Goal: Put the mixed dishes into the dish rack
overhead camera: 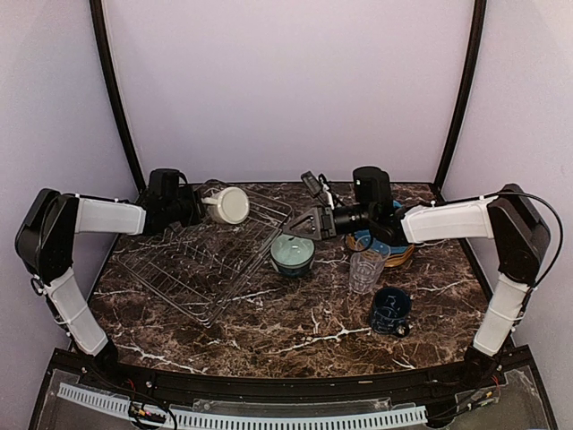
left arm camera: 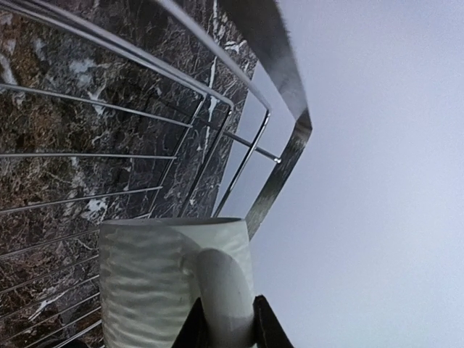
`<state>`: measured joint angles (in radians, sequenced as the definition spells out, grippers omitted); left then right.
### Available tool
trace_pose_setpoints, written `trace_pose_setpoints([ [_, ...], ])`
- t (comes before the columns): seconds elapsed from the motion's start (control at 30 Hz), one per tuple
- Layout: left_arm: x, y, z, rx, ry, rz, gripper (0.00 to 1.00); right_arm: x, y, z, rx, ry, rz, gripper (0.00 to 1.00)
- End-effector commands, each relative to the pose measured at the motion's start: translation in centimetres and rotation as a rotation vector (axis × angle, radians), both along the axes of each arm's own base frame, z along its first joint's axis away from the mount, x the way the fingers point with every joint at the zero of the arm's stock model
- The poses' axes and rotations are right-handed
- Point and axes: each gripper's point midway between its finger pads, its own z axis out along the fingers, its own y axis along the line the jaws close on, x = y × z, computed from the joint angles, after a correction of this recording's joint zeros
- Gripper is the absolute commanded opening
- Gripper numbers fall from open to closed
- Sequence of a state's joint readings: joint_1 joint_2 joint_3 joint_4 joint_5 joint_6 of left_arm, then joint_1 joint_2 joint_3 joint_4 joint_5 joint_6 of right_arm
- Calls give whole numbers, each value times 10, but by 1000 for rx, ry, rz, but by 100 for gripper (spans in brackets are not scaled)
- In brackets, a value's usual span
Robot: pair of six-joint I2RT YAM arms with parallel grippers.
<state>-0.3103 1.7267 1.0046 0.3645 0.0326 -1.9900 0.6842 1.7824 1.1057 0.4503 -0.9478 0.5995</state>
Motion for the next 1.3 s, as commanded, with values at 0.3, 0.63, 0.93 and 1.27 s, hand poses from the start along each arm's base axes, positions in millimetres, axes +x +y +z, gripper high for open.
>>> trace_pose_setpoints([
  [0.3, 11, -19, 96, -156, -177, -54, 1, 16, 0, 4, -36, -60, -51, 59],
  [0.63, -24, -22, 76, -146, -135, -114, 1, 33, -1, 10, -122, -138, -122, 78],
  [0.93, -36, -69, 41, -270, -74, -172, 1, 33, 2, 6, -127, -132, -120, 79],
  [1.27, -26, -74, 17, -296, -30, -127, 5, 27, -5, -2, -142, -119, -133, 79],
])
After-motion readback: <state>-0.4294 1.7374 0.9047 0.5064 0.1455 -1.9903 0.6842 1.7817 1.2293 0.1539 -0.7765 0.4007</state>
